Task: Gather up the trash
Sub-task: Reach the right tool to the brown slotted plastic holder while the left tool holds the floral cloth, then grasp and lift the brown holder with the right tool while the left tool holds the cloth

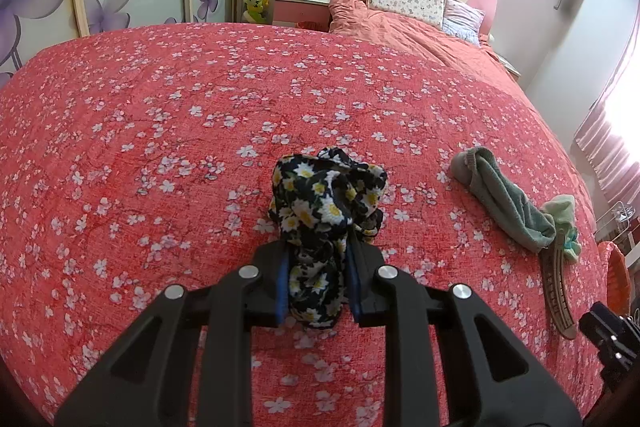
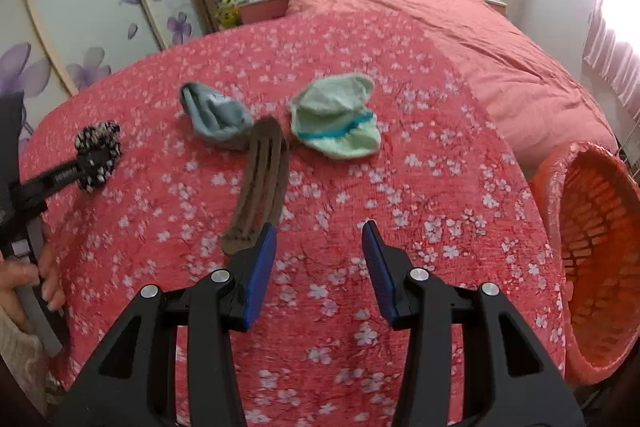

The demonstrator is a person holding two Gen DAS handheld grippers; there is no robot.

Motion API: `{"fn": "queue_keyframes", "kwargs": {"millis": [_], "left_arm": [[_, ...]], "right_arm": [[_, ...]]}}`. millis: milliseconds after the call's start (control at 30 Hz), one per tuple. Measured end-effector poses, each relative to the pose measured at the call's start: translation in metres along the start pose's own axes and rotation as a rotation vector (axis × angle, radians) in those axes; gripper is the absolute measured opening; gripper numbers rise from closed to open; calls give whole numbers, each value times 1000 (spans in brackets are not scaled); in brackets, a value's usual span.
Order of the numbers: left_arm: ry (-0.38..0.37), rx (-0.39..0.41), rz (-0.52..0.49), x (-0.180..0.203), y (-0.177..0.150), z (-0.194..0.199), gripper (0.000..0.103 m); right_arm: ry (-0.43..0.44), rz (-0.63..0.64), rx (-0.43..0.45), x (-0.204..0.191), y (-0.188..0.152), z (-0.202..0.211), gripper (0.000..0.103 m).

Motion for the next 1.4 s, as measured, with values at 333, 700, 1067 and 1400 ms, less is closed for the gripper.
{"fn": "queue_keyframes", "kwargs": {"millis": [333, 700, 1067, 1400], "left_arm": [[-22, 2, 17, -4, 0, 1, 24], [-40, 4, 31, -8, 0, 2, 24], [-41, 4, 32, -8, 0, 2, 24], [-17, -1, -6, -1, 8, -4, 35]], "right_arm": [[21, -48, 55, -21, 19, -14, 46], [-62, 5, 40, -43, 24, -49, 46], [-93, 6, 37, -41, 28, -53, 34], [-93, 14, 37, -44, 27, -54, 34]]}}
Point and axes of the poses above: each gripper's, at about its wrist camera, not at the fingertips, and z roughly against the way its jaws point, x to its right, y to its top, the point moved 8 cm from there along -z, roughly the way its jaws point, and after that the axes turned 3 degrees about -z, right-handed, at the moved point
